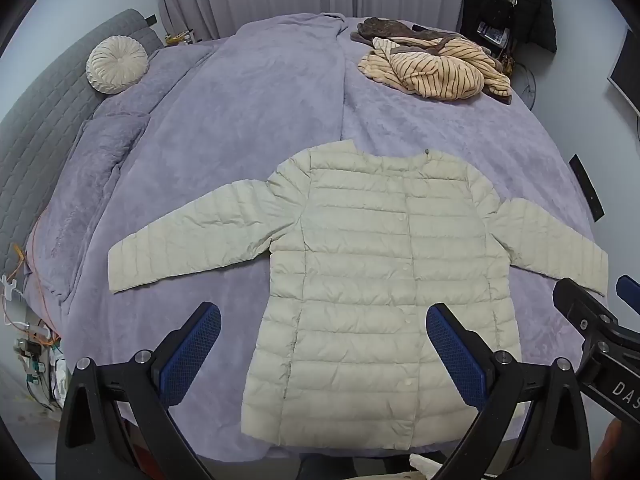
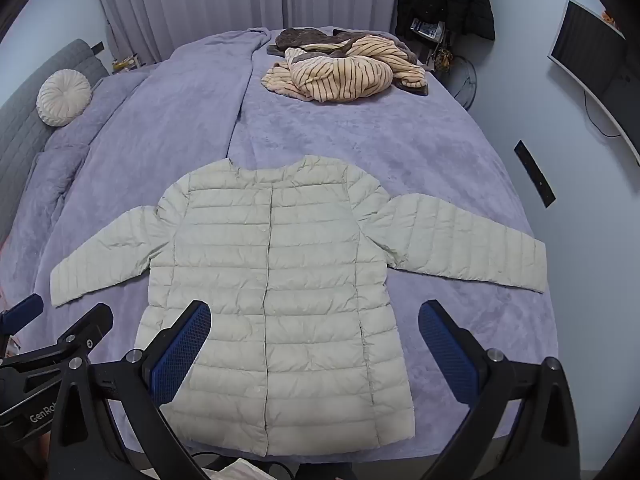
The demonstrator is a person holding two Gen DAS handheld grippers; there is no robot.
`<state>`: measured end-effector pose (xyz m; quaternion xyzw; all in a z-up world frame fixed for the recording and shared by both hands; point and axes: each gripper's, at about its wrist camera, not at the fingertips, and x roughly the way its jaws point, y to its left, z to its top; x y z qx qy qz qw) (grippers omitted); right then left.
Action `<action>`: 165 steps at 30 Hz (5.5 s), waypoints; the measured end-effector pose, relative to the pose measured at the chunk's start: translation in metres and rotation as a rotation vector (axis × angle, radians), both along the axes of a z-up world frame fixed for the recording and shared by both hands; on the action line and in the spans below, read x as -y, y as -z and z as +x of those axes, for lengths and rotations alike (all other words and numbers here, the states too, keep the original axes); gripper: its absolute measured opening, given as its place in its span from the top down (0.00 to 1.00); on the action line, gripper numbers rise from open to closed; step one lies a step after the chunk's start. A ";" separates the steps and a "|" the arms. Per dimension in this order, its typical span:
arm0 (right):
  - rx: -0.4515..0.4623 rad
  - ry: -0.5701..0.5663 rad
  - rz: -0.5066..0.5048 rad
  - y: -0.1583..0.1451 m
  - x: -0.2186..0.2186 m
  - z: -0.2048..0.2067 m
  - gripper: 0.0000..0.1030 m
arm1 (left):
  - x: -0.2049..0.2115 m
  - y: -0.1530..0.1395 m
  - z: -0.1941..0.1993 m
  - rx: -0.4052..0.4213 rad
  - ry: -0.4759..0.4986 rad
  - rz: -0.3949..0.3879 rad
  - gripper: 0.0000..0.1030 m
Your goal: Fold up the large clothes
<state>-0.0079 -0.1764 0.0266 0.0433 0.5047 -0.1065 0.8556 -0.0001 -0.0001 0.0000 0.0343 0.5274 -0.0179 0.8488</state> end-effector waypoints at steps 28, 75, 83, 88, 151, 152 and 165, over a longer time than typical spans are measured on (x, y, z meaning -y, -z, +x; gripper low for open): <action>-0.001 0.001 0.010 0.003 -0.001 0.005 0.00 | 0.000 0.000 0.002 -0.003 0.002 0.005 0.00; -0.007 0.001 0.014 0.007 -0.001 0.007 0.00 | -0.005 0.008 0.004 -0.017 -0.007 0.012 0.00; -0.008 0.000 0.016 0.006 0.000 0.007 0.00 | -0.005 0.007 0.004 -0.018 -0.007 0.012 0.00; -0.009 0.000 0.016 0.011 -0.003 0.007 0.00 | -0.005 0.008 0.004 -0.017 -0.007 0.012 0.00; -0.107 -0.067 0.119 0.049 -0.031 0.035 0.00 | -0.087 0.061 0.027 -0.131 -0.148 -0.147 0.00; -0.114 -0.072 0.129 0.055 -0.033 0.039 0.00 | -0.097 0.067 0.029 -0.139 -0.167 -0.173 0.00; -0.268 -0.259 0.147 0.145 -0.105 0.089 0.00 | -0.235 0.175 0.062 -0.115 -0.429 -0.374 0.00</action>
